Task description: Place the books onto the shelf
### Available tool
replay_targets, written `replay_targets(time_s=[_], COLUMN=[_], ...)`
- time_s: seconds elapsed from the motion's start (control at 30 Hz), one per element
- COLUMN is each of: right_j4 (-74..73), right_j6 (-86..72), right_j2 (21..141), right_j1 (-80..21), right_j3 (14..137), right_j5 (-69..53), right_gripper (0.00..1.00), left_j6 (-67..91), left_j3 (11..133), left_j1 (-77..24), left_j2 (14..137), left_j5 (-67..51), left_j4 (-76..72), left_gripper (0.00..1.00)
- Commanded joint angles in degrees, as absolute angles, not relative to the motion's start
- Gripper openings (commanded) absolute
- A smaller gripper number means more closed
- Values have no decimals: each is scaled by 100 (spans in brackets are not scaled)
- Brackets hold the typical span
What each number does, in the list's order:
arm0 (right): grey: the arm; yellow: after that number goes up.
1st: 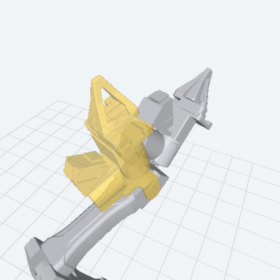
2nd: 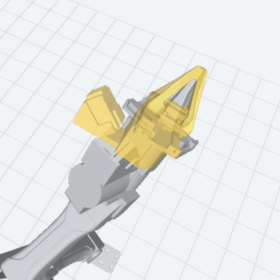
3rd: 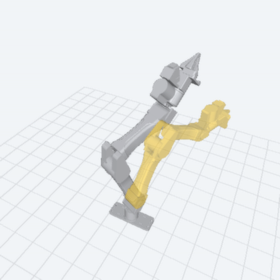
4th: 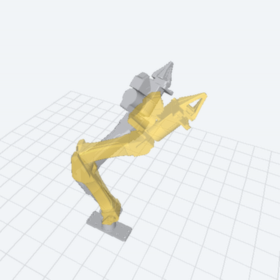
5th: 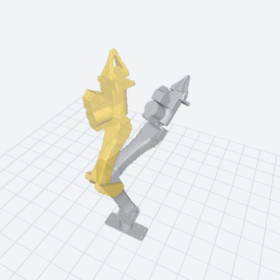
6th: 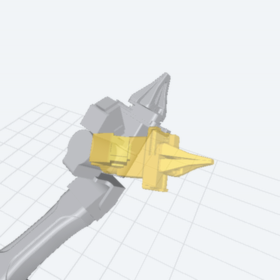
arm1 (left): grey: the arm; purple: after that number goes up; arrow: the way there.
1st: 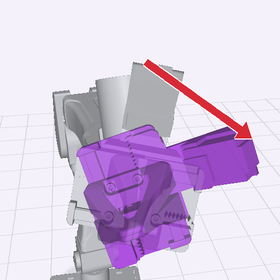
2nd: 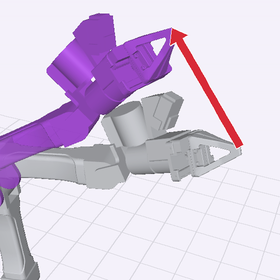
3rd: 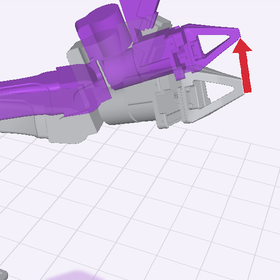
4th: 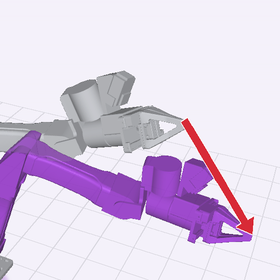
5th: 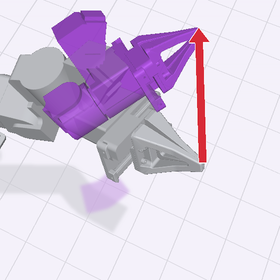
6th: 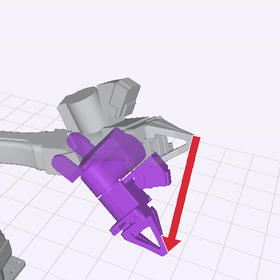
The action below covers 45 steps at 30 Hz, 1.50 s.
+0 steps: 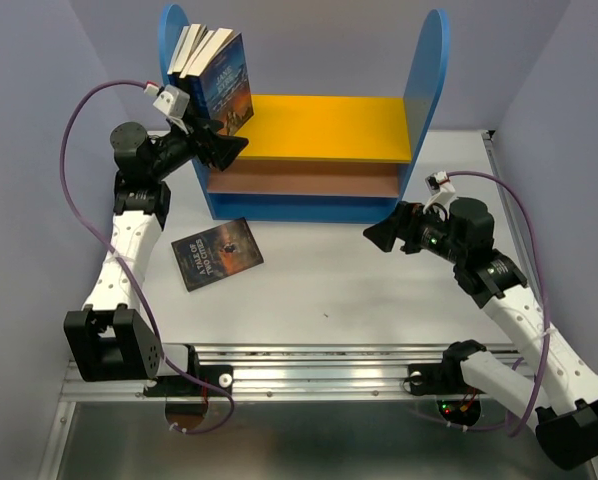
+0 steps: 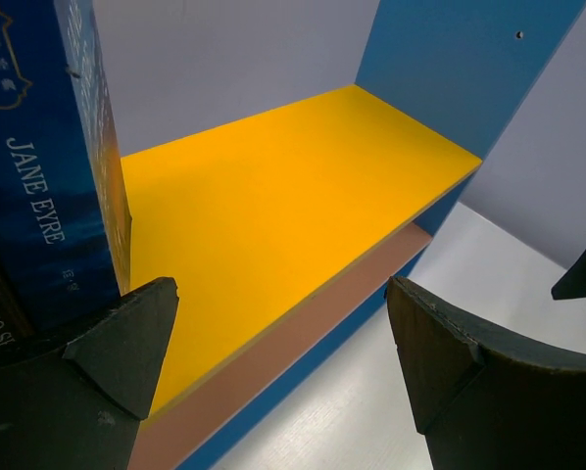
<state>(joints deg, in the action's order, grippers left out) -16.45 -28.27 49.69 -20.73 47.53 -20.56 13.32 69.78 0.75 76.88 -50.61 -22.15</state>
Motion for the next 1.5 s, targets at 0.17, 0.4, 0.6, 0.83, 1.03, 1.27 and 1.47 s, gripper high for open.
replay_targets(time_s=[0.17, 0.4, 0.6, 0.83, 1.03, 1.27, 1.47], right_j4=[-1600, -1635, -1617, -1617, -1617, -1635, -1407], right_j6=[-2786, -2786, -2742, -2681, -2663, -2549, -2435], right_j2=[4764, 4799, 4878, 4922, 4913, 5097, 5317], right_j1=[-2118, -2118, -2118, -2118, -2118, -2197, -2942], right_j3=[4966, 4966, 4992, 4992, 4975, 4861, 4606], right_j5=[-2118, -2153, -2267, -2355, -2426, -2795, -2374], right_gripper=[100, 100, 100, 100, 100, 100, 100], left_j6=[1073, 1072, 1248, 1494, 1705, 2468, 3769], left_j3=[7260, 7181, 6883, 6592, 6355, 5714, 4826], left_j1=[132, 149, 149, 123, 53, 26, -298], left_j2=[7726, 7559, 7199, 6584, 6267, 5250, 3966], left_j5=[-5300, -5133, -5124, -5019, -4887, -3861, -1919], left_j4=[-2663, -2672, -2795, -2892, -2900, -2243, -82], left_gripper=[99, 99, 99, 99, 99, 99, 99])
